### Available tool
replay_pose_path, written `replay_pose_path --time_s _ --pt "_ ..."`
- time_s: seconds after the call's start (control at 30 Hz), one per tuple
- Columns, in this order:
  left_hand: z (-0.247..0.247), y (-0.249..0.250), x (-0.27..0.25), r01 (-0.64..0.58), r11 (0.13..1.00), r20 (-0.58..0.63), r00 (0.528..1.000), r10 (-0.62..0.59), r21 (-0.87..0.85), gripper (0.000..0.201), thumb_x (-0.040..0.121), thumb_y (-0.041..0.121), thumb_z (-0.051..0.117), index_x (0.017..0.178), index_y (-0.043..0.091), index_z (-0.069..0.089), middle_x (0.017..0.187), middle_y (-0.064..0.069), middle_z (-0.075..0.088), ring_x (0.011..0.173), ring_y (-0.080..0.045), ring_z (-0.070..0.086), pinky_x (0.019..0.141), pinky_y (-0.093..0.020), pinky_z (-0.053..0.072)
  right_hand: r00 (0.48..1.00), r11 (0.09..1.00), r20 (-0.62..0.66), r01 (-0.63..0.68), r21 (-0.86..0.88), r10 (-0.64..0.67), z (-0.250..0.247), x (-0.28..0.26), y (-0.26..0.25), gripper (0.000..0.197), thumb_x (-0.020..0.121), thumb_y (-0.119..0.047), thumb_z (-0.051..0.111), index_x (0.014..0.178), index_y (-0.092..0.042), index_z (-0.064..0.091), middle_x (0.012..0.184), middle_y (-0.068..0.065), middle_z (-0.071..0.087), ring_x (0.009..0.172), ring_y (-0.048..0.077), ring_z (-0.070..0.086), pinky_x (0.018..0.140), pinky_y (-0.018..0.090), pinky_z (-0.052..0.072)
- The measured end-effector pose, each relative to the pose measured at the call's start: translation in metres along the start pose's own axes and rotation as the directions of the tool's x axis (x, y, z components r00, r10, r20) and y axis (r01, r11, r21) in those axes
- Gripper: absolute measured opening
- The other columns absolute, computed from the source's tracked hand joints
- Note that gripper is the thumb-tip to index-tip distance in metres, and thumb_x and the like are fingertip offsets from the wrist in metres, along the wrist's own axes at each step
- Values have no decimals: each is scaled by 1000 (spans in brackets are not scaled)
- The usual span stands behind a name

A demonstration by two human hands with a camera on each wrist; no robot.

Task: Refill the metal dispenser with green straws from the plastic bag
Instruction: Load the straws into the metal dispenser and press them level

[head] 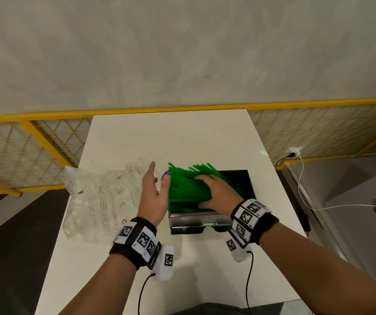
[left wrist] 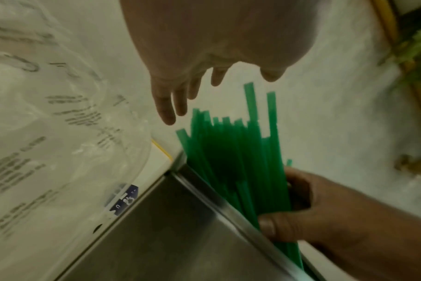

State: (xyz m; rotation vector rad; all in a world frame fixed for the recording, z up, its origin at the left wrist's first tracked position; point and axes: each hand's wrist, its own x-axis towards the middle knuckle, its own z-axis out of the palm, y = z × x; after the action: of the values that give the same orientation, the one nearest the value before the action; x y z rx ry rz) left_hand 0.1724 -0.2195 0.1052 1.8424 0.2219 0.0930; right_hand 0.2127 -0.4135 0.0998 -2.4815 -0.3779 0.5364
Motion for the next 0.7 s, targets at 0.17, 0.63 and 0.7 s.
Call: replay_pose_path --time_s 0.17,0.63,0.7 --pt "21 -10 -11 -83 981 198 979 47 177 72 92 47 40 150 25 4 159 2 3 145 -9 2 119 -34 8 985 988 -103 145 59 -138 -14 -22 2 63 76 -28 77 132 -25 48 128 -6 49 114 3 47 97 18 34" --pt "35 -10 -5 173 973 67 984 -164 -155 53 98 38 39 146 20 25 144 -4 39 130 -17 40 109 -37 36 987 968 55 -135 -210 149 0 13 19 108 66 -55 76 149 -23 14 140 7 29 131 29 25 108 47 24" --pt "31 -9 -3 229 946 27 973 -229 -230 45 98 32 41 141 19 33 135 -5 47 117 -17 48 98 -31 42 987 968 67 -131 -213 148 1 18 19 102 63 -56 78 144 -27 24 134 7 31 127 28 26 107 44 26"
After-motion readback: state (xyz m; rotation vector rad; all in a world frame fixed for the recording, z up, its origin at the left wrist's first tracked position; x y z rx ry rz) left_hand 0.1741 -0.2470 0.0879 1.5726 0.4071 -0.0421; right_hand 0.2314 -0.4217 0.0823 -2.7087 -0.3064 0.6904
